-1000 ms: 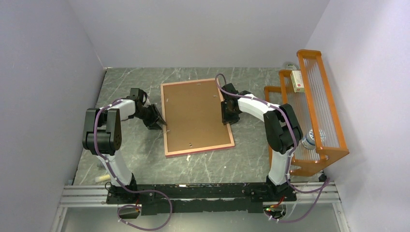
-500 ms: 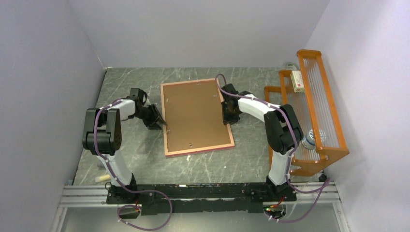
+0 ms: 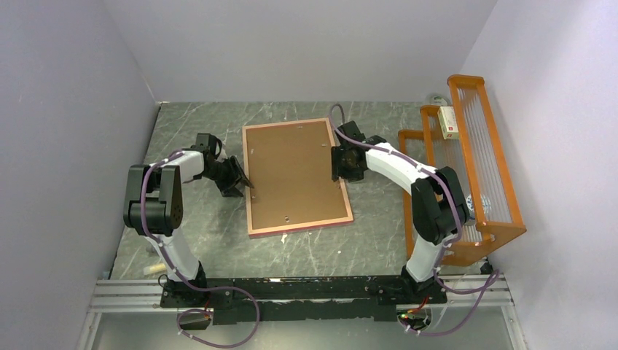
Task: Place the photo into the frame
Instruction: Install the photo frame at the center of the board.
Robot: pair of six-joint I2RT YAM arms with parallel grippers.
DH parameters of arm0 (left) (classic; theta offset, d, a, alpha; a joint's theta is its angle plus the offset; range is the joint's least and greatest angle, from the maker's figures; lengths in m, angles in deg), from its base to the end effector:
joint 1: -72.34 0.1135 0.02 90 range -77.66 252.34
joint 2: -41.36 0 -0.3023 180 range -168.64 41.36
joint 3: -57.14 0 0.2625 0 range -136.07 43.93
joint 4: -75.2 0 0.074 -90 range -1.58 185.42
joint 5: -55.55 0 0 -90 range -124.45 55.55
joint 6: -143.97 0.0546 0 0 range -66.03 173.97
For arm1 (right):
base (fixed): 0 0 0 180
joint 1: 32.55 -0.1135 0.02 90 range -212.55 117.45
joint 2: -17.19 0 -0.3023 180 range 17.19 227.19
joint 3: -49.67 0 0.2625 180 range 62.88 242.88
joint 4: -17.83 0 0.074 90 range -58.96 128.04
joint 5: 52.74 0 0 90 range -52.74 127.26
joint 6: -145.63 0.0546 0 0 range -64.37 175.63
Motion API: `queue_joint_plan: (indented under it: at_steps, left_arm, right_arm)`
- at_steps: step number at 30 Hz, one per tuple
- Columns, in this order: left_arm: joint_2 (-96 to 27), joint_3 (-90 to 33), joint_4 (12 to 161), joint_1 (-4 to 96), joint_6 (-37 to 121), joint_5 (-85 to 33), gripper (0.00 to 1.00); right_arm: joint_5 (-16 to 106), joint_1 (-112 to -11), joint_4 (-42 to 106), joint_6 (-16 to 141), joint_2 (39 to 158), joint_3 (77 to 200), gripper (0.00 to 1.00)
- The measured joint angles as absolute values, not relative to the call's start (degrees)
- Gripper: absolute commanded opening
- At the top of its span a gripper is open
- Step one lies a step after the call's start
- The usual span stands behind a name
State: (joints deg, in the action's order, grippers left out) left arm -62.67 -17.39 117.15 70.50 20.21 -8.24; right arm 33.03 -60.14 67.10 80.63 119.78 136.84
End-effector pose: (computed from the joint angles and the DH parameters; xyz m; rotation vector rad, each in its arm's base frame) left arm 0.3599 -0.0357 0.1609 -0.6850 2.7925 -0.7803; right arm 0.3509 0.1788 0.2226 -0.0387 2.7077 0.1797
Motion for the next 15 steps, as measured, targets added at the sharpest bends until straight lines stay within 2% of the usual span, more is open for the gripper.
queue_joint_plan:
  at_steps: [5, 10, 15]
  left_arm:
    - [-60.85, -15.6, 117.21, 70.5, 20.06, -8.98, 0.55]
    - [-58.56, -12.38, 117.21, 70.5, 19.55, -9.85, 0.38]
    - [-56.22, -9.04, 115.92, 70.54, 18.31, -7.78, 0.25]
  right_arm:
    - [39.66, -61.96, 63.99, 83.88, 118.14, 136.58, 0.4]
    - [48.53, -68.1, 55.12, 90.4, 119.74, 135.66, 0.3]
    - [55.37, -73.67, 43.84, 98.62, 126.75, 135.68, 0.22]
